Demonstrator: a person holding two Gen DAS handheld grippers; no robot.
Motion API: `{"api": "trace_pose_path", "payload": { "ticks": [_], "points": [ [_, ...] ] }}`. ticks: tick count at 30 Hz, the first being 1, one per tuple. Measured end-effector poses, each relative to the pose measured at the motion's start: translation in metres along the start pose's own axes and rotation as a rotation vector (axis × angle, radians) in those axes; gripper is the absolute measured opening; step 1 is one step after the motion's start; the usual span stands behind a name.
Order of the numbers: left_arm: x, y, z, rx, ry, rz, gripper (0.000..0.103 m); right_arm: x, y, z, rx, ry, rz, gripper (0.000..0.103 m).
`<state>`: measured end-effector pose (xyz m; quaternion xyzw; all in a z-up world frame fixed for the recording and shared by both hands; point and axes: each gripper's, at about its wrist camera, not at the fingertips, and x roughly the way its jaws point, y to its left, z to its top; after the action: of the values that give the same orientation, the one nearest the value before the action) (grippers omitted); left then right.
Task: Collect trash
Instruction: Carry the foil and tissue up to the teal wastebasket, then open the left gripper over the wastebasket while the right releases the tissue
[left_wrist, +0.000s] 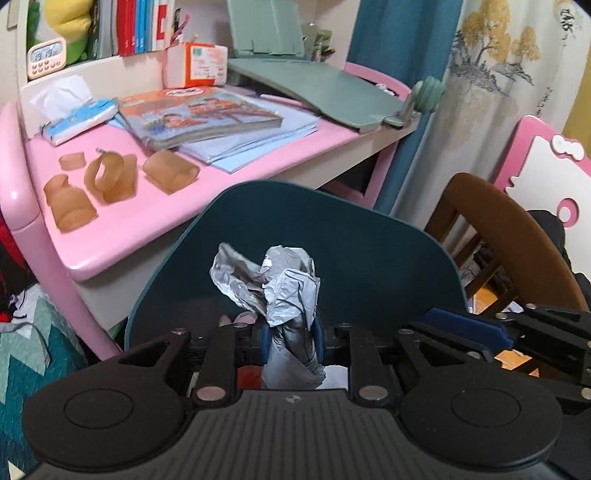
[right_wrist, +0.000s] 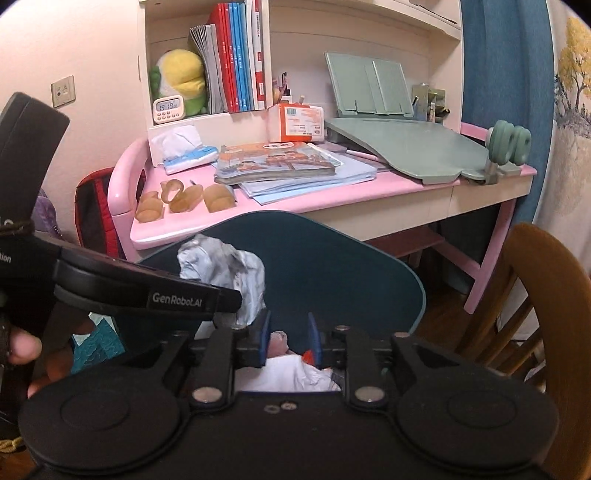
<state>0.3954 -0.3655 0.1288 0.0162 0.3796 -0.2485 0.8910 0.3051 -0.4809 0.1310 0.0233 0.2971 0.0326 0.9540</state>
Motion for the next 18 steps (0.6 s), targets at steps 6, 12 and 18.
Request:
{"api": "trace_pose_path", "payload": {
  "ticks": [6, 12, 18],
  "points": [
    [-0.008, 0.003, -0.003, -0.017, -0.023, 0.003, 0.058, -0.009, 0.000, -0.002, 0.009, -0.006, 0.021, 0.033],
    [-0.035, 0.008, -0.005, -0.030, -0.072, 0.004, 0.067, -0.031, 0.006, 0.001, 0.001, -0.027, 0.050, 0.043],
    [-0.072, 0.015, -0.015, -0.026, -0.109, 0.016, 0.072, -0.057, 0.022, 0.001, -0.024, -0.054, 0.060, 0.047]
  ]
}}
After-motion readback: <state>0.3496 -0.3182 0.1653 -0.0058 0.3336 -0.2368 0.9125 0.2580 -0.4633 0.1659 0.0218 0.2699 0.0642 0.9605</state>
